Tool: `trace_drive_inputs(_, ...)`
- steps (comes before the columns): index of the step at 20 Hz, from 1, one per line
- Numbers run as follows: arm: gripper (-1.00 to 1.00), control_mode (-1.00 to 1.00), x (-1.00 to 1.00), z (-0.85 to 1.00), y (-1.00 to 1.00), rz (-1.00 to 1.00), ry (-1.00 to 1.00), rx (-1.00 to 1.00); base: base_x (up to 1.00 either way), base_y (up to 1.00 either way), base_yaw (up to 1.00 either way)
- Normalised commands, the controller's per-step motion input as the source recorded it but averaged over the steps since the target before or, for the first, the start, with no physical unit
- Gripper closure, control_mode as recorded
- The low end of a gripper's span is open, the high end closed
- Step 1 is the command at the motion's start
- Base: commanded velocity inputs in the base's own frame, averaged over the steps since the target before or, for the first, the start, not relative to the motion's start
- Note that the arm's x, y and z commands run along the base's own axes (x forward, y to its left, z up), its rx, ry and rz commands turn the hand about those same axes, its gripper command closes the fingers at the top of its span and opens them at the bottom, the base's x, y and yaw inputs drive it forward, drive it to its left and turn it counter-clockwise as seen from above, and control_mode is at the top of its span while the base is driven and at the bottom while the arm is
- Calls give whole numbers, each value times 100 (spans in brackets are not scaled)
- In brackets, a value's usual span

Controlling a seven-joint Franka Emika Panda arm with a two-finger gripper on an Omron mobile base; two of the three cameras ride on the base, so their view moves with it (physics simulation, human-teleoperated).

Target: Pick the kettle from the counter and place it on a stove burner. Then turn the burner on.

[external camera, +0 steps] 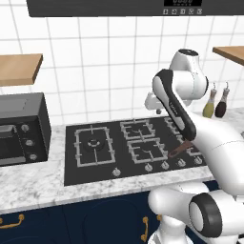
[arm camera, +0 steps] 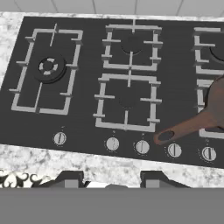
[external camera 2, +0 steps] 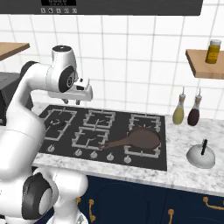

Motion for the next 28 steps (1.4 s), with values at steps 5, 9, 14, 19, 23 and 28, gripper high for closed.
trace_drive_inputs(5,-100,-100,-22,-19,-64,0,-1,2,0,0,0)
trace_drive_inputs(9,-100,-100,-25,-32,-95,0,0,4,0,0,0)
trace_drive_inputs(14,-100,-100,-19,-24,-68,0,-1,3,0,0,0)
trace_drive_inputs(19,-100,-100,-72,-26,-57,-2,0,-1,0,0,0)
trace_drive_inputs(23,-100,-100,-33,-46,-48,-27,-11,-4,0,0,0)
trace_drive_inputs(28,-100,-100,-7,-42,-80,-35,-21,-2,0,0,0)
